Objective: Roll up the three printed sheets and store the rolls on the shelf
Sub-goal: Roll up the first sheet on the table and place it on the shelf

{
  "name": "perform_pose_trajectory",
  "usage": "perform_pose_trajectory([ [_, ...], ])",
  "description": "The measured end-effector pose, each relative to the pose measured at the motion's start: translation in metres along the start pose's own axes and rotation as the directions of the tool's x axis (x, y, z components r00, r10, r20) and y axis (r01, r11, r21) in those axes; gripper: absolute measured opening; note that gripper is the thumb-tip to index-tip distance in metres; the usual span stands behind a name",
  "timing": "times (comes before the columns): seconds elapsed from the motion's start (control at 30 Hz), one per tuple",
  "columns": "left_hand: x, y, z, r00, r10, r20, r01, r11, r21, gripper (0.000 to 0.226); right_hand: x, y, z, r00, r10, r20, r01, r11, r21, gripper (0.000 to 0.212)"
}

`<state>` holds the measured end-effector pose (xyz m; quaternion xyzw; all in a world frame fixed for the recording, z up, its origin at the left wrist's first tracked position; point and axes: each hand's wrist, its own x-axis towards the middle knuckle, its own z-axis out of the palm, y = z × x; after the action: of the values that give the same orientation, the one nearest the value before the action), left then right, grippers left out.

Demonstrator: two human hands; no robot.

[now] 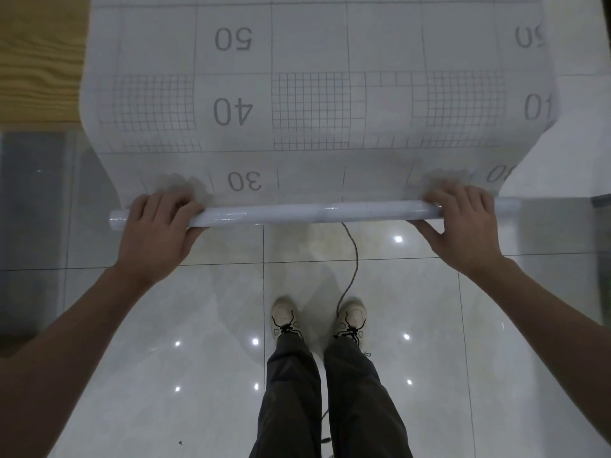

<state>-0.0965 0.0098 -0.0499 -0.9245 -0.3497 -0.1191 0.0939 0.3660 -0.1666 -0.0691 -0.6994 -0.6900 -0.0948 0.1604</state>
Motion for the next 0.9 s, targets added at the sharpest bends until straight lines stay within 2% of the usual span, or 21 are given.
perform_pose_trajectory([
  [0.13,0.0,0.004,0.0,0.999,-0.03,-0.039,0.031,0.999,0.034,0.031,0.004,0.0,-0.001,0.996,-0.024,-0.083,0.018,0.998,-0.063,0.033],
  [0.27,0.003,-0.005,-0.002,0.998,-0.037,0.043,0.038,0.999,-0.017,0.047,0.007,0.0,-0.007,1.0,0.015,0.004,-0.015,1.0,0.022,0.047],
  [0.33,0.006,-0.007,-0.004,1.0,0.015,0.008,-0.015,1.0,0.0,0.034,0.01,0.0,-0.008,1.0,0.015,0.012,-0.016,0.999,0.037,0.05],
  [0.43,0.009,-0.006,-0.006,0.999,0.009,-0.034,-0.008,1.0,0.028,0.024,0.014,0.0,-0.005,0.999,-0.018,-0.045,0.016,0.999,-0.03,0.039],
  [0.57,0.01,-0.006,-0.007,0.999,-0.024,-0.041,0.026,0.999,0.045,0.034,0.015,-0.002,-0.007,0.997,-0.028,-0.077,0.023,0.997,-0.069,0.035],
  [0.7,0.014,-0.014,-0.011,0.999,-0.016,0.03,0.017,1.0,-0.025,0.05,0.019,-0.002,-0.012,1.0,0.023,0.021,-0.024,0.998,0.05,0.054],
  [0.8,0.017,-0.018,-0.013,0.999,0.034,-0.011,-0.034,0.999,0.011,0.034,0.022,0.001,-0.012,1.0,-0.009,0.003,0.009,1.0,-0.002,0.041],
  [0.9,0.019,-0.015,-0.014,0.998,-0.002,-0.066,0.006,0.998,0.057,0.028,0.023,0.0,-0.011,0.998,-0.016,-0.054,0.012,0.998,-0.066,0.033],
])
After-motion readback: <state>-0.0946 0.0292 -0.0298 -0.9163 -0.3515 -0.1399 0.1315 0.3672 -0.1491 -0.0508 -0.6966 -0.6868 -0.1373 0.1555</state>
